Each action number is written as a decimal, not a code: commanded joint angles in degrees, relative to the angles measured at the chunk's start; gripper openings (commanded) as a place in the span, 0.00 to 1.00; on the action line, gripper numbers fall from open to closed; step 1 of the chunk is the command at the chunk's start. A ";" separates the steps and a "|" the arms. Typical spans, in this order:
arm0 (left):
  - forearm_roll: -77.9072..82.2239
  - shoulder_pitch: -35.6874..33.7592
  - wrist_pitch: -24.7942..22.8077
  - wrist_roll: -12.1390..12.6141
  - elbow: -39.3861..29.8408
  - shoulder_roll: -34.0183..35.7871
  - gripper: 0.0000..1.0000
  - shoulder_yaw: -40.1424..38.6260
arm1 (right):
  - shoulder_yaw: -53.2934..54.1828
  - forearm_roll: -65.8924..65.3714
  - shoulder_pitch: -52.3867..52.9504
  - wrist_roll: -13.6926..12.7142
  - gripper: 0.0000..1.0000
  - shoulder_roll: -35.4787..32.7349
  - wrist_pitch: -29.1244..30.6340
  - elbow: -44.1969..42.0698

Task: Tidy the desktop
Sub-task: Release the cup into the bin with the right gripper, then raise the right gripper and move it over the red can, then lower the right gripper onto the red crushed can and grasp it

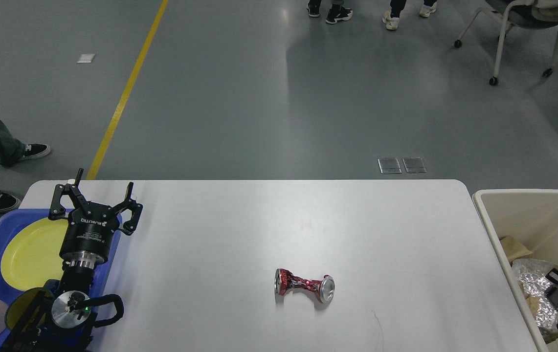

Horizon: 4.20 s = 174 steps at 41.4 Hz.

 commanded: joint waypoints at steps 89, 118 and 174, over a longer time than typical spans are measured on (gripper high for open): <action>0.00 0.00 0.00 0.01 0.00 0.00 0.97 0.00 | -12.05 -14.05 89.08 -0.79 1.00 7.06 50.35 68.28; 0.00 0.00 0.00 0.09 0.00 0.00 0.97 0.00 | -11.26 -9.92 103.52 -0.17 1.00 9.43 48.42 82.28; 0.00 0.00 0.00 0.01 0.00 0.00 0.97 0.00 | 25.22 -79.17 46.22 0.18 0.94 32.46 25.04 55.47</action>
